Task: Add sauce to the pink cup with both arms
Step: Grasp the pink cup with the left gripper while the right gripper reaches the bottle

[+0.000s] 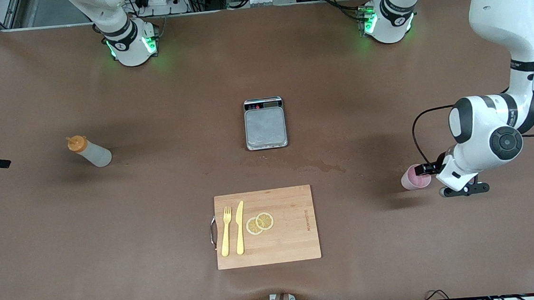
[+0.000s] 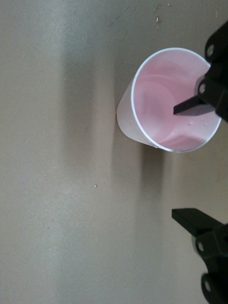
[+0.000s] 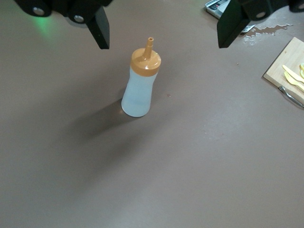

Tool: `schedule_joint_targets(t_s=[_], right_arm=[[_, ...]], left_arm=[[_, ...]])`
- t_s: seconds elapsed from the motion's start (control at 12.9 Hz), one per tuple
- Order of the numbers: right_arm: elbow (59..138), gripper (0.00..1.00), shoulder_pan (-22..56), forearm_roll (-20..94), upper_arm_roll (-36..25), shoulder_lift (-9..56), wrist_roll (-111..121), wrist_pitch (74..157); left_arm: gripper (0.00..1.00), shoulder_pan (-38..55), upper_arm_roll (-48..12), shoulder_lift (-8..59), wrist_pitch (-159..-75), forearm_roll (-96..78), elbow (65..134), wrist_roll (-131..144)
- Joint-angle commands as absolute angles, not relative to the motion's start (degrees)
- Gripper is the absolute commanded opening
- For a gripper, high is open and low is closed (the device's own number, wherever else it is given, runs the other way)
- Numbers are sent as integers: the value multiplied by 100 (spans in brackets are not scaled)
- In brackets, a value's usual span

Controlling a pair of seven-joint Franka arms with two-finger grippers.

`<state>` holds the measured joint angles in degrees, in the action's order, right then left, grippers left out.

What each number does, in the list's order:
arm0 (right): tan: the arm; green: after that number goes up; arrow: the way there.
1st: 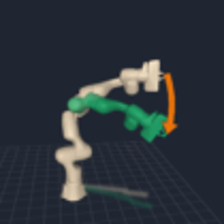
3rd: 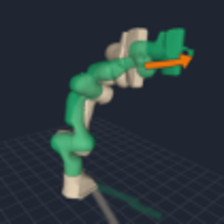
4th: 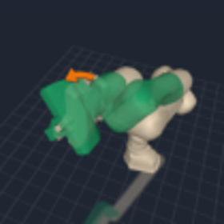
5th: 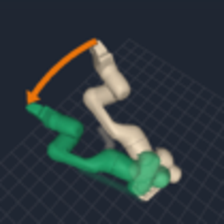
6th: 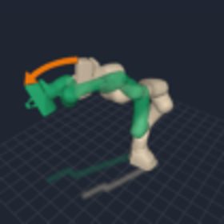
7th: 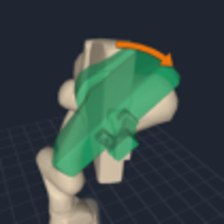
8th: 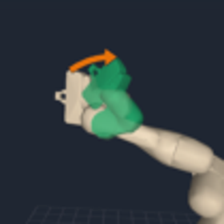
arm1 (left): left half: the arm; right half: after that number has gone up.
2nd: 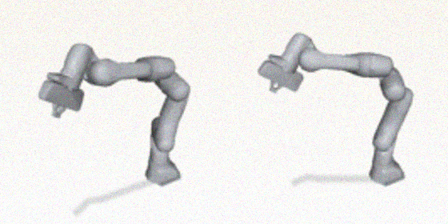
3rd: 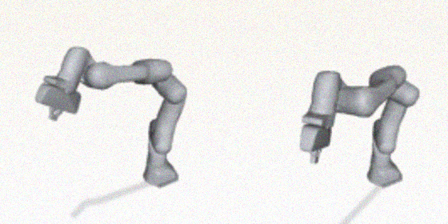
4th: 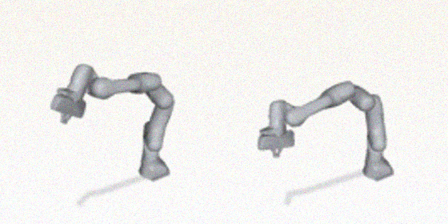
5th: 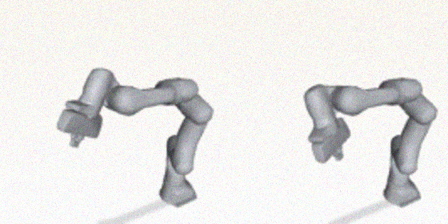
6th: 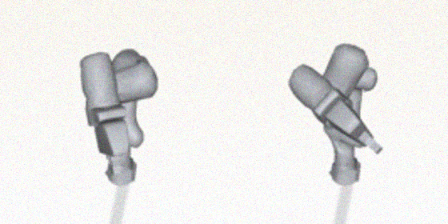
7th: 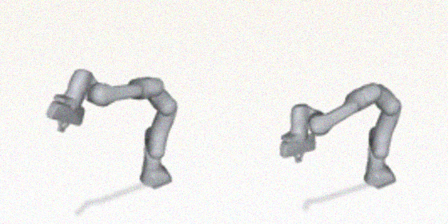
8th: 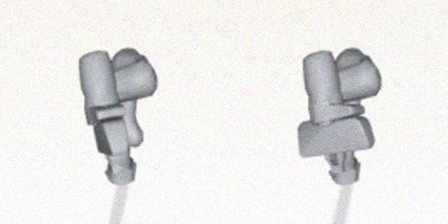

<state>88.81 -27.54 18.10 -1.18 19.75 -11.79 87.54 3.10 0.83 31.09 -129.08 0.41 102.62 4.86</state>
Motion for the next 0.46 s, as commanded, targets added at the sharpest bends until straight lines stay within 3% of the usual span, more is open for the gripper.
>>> schedule_joint_targets(t_s=[0.0,0.08,0.39], right_arm=[[8780,100,-3093,2196,-18,2337,-1345,8640],[8780,100,-3224,2467,-18,2442,-1536,8553],[8780,100,-3471,3014,-18,2855,-1907,8191]], left_arm=[[11,317,62,3102,-13008,-17,10310,598],[0,334,62,3111,-13008,-131,10310,598],[0,378,62,3068,-13017,-176,10301,606]])
